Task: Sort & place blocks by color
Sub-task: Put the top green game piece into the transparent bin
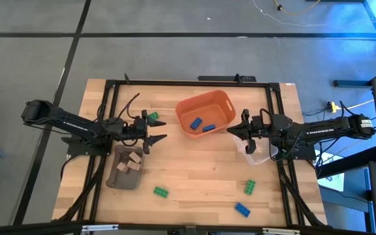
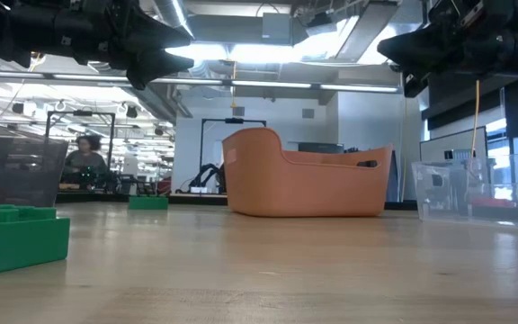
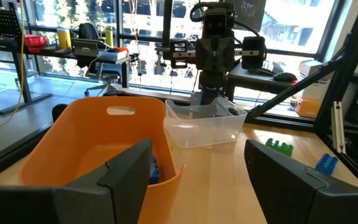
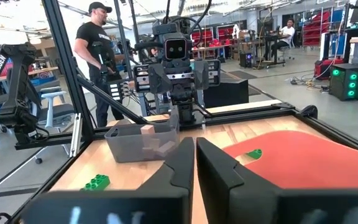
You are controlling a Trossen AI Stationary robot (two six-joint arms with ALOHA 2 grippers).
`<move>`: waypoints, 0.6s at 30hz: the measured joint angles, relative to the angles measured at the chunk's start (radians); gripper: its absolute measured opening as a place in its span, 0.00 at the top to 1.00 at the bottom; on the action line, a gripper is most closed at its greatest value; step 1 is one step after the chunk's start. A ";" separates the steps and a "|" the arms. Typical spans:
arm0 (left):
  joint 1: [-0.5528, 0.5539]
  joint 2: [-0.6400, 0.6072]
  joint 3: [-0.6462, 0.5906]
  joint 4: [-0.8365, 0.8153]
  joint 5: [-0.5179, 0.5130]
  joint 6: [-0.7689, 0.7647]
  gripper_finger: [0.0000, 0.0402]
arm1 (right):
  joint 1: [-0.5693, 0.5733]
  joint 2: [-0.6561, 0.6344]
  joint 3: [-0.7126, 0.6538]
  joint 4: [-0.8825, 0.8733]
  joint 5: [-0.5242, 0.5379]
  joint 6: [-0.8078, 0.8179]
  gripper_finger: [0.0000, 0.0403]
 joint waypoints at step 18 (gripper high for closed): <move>0.065 -0.004 0.092 -0.188 -0.168 -0.004 0.38 | 0.000 0.002 0.001 -0.002 0.113 0.031 0.38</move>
